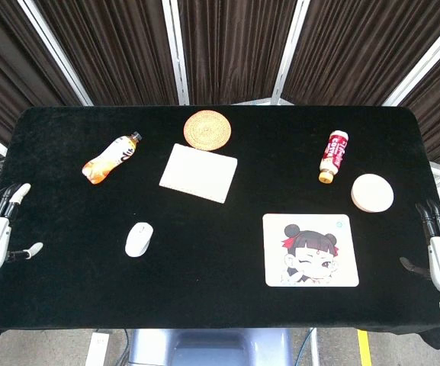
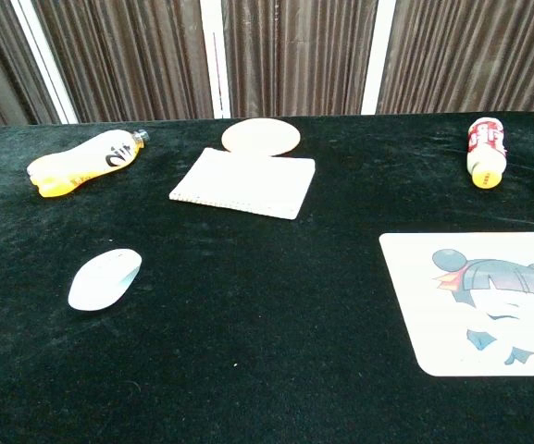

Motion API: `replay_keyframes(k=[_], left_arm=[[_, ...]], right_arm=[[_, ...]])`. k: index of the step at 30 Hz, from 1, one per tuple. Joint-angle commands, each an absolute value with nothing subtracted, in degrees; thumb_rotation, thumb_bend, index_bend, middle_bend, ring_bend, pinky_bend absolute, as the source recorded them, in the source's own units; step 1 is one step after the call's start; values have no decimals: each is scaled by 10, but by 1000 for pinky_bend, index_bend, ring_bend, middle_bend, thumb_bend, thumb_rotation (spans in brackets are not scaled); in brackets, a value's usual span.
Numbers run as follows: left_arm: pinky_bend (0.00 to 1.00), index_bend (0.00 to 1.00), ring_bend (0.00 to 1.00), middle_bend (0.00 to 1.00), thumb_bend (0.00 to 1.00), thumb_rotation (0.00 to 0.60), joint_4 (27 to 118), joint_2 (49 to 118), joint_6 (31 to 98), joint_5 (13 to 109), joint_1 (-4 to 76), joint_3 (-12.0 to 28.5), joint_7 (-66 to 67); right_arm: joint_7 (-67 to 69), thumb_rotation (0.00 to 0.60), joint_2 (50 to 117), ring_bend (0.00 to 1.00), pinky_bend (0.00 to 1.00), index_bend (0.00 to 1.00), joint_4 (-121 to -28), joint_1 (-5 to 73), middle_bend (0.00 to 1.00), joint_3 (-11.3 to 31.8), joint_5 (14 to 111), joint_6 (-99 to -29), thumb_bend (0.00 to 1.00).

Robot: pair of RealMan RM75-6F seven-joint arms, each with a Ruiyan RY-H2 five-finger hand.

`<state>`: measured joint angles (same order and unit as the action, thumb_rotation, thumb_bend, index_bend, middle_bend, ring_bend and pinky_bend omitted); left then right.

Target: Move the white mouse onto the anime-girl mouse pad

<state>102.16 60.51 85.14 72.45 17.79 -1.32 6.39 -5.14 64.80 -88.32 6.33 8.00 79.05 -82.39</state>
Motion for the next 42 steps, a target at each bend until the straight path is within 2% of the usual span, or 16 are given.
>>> replay_keyframes(k=[1, 7, 14, 17, 22, 25, 28, 32, 42], left_arm=[[0, 0, 0, 0, 0, 600, 993, 611, 845, 741, 175, -3, 44], [0, 0, 0, 0, 0, 600, 958, 616, 825, 770, 181, 1, 18], [0, 7, 0, 0, 0, 600, 811, 654, 720, 962, 301, -15, 13], [5, 54, 20, 0, 0, 600, 767, 670, 702, 1005, 329, -21, 26], [81, 135, 88, 33, 0, 600, 675, 713, 684, 1095, 382, -44, 36], [123, 178, 131, 82, 0, 600, 560, 780, 695, 1187, 428, -83, 10], [146, 217, 152, 107, 0, 600, 482, 819, 727, 1220, 441, -102, -15], [147, 230, 144, 89, 0, 600, 398, 861, 754, 1237, 453, -121, -43], [140, 231, 124, 26, 0, 600, 308, 932, 779, 1235, 470, -141, -78]], right_arm=[[-53, 600, 648, 0, 0, 39, -884, 64, 0, 80, 791, -824, 0], [-57, 600, 650, 0, 0, 39, -884, 63, 0, 78, 791, -826, 0], [-72, 600, 654, 0, 0, 39, -886, 66, 0, 86, 777, -825, 0], [-77, 600, 655, 0, 0, 39, -885, 67, 0, 87, 770, -823, 0], [-85, 600, 660, 0, 0, 39, -878, 68, 0, 90, 757, -819, 0], [-89, 600, 663, 0, 0, 39, -872, 65, 0, 93, 743, -818, 0], [-90, 600, 663, 0, 0, 39, -869, 64, 0, 94, 738, -819, 0], [-88, 600, 663, 0, 0, 39, -864, 62, 0, 95, 733, -818, 0], [-83, 600, 661, 0, 0, 39, -860, 61, 0, 98, 726, -818, 0]])
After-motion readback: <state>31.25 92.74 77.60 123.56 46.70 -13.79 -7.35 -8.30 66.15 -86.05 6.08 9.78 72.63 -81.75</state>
